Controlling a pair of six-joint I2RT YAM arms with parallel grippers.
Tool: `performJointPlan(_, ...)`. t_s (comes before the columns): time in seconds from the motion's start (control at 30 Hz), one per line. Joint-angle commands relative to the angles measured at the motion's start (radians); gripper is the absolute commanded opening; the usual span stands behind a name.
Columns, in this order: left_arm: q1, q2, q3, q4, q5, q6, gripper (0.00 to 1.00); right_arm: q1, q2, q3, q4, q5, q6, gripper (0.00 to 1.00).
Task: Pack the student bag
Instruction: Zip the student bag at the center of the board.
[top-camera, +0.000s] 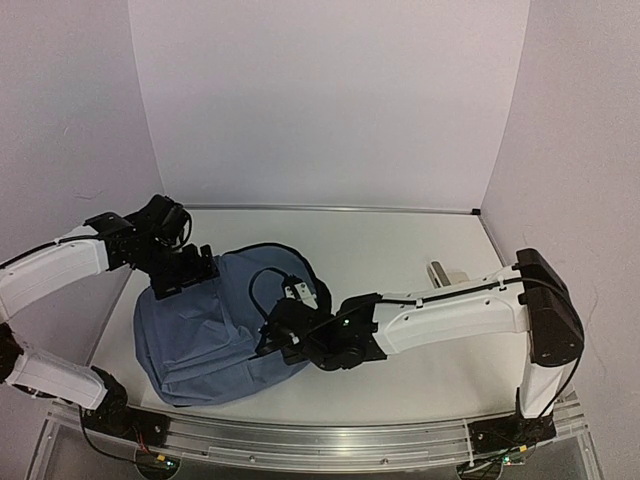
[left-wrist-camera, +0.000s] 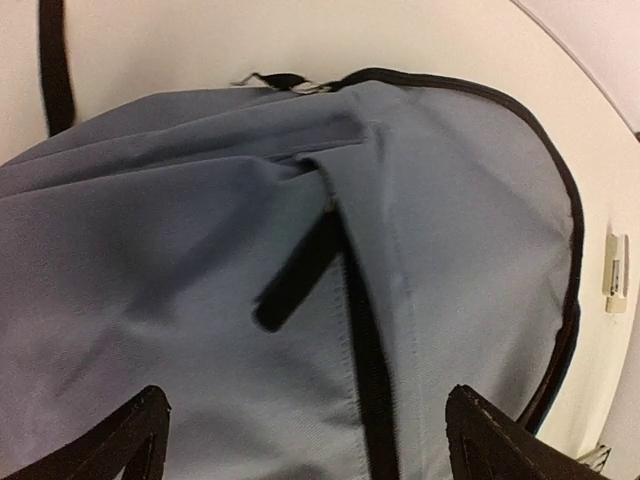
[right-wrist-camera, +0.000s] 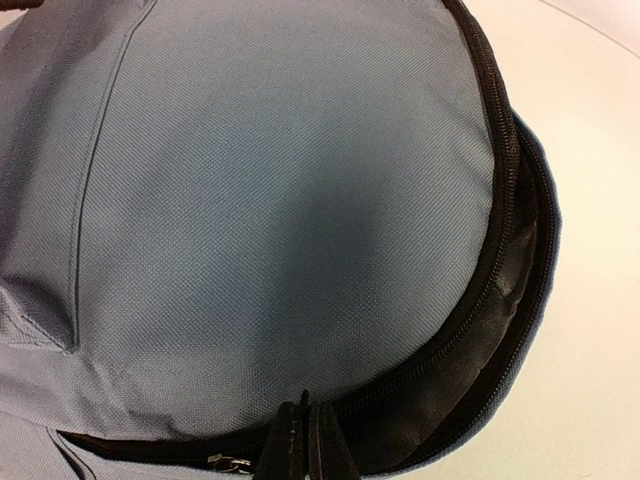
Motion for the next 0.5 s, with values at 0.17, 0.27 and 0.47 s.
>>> performJointPlan(0.17,0.102,-0.245,-0.1,-0.251,-0.114,-0.29,1.0,-0.007,-0.058,-0.041,0.069,0.019,-0.022,0.0)
performJointPlan(0.27,0.106,-0.291,-0.121,-0.312,-0.17,-0.352,1.0,-0.007,-0.067,-0.044,0.084,0.016,-0.025,0.0)
performJointPlan(0.47,0.122,-0.287,-0.2,-0.269,-0.109,-0.364,0.88,-0.009,-0.072,-0.036,0.109,0.013,-0.032,0.0)
